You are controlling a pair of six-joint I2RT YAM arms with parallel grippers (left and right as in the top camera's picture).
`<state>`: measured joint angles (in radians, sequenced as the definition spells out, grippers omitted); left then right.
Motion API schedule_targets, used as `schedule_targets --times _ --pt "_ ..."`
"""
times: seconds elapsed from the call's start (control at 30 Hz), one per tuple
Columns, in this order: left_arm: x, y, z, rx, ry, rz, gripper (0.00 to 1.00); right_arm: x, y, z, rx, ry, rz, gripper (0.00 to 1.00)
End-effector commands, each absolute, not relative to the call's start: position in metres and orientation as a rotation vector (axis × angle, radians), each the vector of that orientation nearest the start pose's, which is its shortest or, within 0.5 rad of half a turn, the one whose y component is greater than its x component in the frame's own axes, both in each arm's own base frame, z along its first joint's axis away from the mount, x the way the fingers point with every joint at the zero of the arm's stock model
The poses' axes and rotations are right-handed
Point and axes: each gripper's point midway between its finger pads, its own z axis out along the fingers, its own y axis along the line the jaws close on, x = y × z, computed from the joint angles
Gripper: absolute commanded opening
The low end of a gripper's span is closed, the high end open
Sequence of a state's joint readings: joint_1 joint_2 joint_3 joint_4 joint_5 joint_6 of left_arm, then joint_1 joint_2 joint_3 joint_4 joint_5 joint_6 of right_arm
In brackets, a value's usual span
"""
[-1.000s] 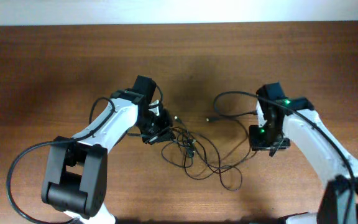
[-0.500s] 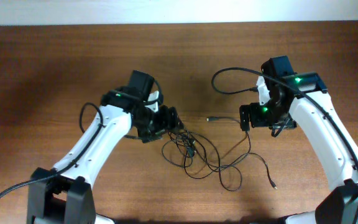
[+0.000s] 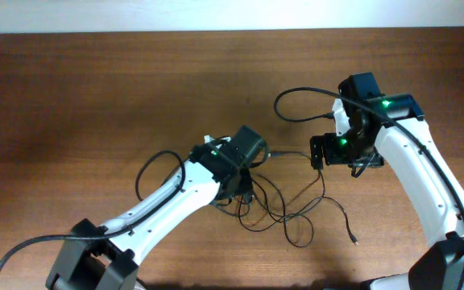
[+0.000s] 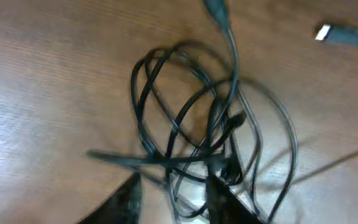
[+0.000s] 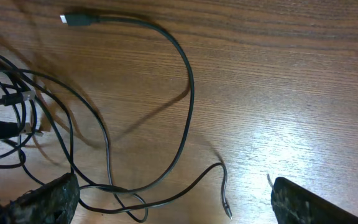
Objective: Untangle cables
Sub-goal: 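Pull the strand rightward with the right gripper, spreading the cables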
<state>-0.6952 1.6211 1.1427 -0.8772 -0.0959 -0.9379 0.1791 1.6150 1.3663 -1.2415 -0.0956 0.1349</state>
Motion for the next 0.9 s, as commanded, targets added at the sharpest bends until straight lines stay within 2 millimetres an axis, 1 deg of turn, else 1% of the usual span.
schedule_targets --times 0.0,0.07,0.1,0.17,0.23,0.27,0.3,0.33,0.37,0.4,0.43,0.47,0.53,0.57,0.6,0.63,0.67,0.7,0.73,0.77,0.8,0.87 --pt "0.283 -0.193 0.074 -0.438 2.775 -0.103 0.27 0.299 0.071 0.137 -0.071 3.051 0.181 0.98" --pt "0.286 -0.203 0.067 -0.424 2.77 -0.152 0.29 0.299 0.071 0.137 -0.071 3.051 0.181 0.98" --pt "0.289 -0.206 0.065 -0.409 2.764 -0.157 0.27 0.299 0.071 0.137 -0.071 3.051 0.181 0.98" --pt "0.296 -0.212 0.061 -0.359 2.753 -0.169 0.27 0.299 0.071 0.137 -0.071 3.051 0.181 0.98" --pt "0.298 -0.214 0.055 -0.339 2.759 -0.167 0.26 0.299 0.071 0.137 -0.071 3.051 0.181 0.98" --pt "0.296 -0.215 0.05 -0.294 2.78 -0.152 0.21 0.299 0.071 0.137 -0.071 3.051 0.181 0.98" --pt "0.295 -0.217 0.05 -0.25 2.787 -0.153 0.14 0.299 0.071 0.137 -0.071 3.051 0.181 0.98" --pt "0.296 -0.218 0.051 -0.201 2.783 -0.155 0.09 0.299 0.071 0.137 -0.071 3.051 0.181 0.98" --pt "0.301 -0.223 0.056 -0.094 2.763 -0.168 0.03 0.299 0.071 0.137 -0.071 3.051 0.181 0.98" --pt "0.308 -0.232 0.07 0.057 2.72 -0.197 0.0 0.299 0.071 0.137 -0.071 3.051 0.181 0.98" --pt "0.315 -0.242 0.094 0.163 2.667 -0.25 0.0 0.299 0.071 0.137 -0.071 3.051 0.182 0.98" --pt "0.319 -0.25 0.113 0.211 2.623 -0.296 0.0 0.299 0.071 0.137 -0.071 3.051 0.181 0.98" --pt "0.326 -0.26 0.159 0.208 2.537 -0.389 0.0 0.299 0.071 0.137 -0.072 3.051 0.181 0.98" --pt "0.328 -0.262 0.191 0.199 2.475 -0.434 0.0 0.299 0.071 0.137 -0.071 3.051 0.181 0.98" --pt "0.327 -0.261 0.219 0.191 2.421 -0.471 0.0 0.299 0.071 0.137 -0.071 3.051 0.181 0.98" --pt "0.323 -0.257 0.239 0.177 2.388 -0.496 0.0 0.299 0.071 0.137 -0.071 3.051 0.181 0.98" --pt "0.319 -0.254 0.243 0.168 2.386 -0.497 0.0 0.299 0.071 0.137 -0.071 3.051 0.181 0.98" --pt "0.316 -0.246 0.243 0.156 2.403 -0.485 0.0 0.299 0.071 0.137 -0.071 3.051 0.181 0.98" --pt "0.311 -0.23 0.237 0.108 2.454 -0.45 0.0 0.299 0.071 0.137 -0.071 3.051 0.181 0.98" --pt "0.309 -0.221 0.232 0.09 2.489 -0.428 0.0 0.299 0.071 0.137 -0.071 3.051 0.181 0.98" --pt "0.302 -0.206 0.22 0.064 2.567 -0.4 0.0 0.299 0.071 0.137 -0.071 3.051 0.182 0.98" --pt "0.291 -0.194 0.201 0.069 2.685 -0.381 0.0 0.299 0.071 0.137 -0.071 3.051 0.181 0.98"
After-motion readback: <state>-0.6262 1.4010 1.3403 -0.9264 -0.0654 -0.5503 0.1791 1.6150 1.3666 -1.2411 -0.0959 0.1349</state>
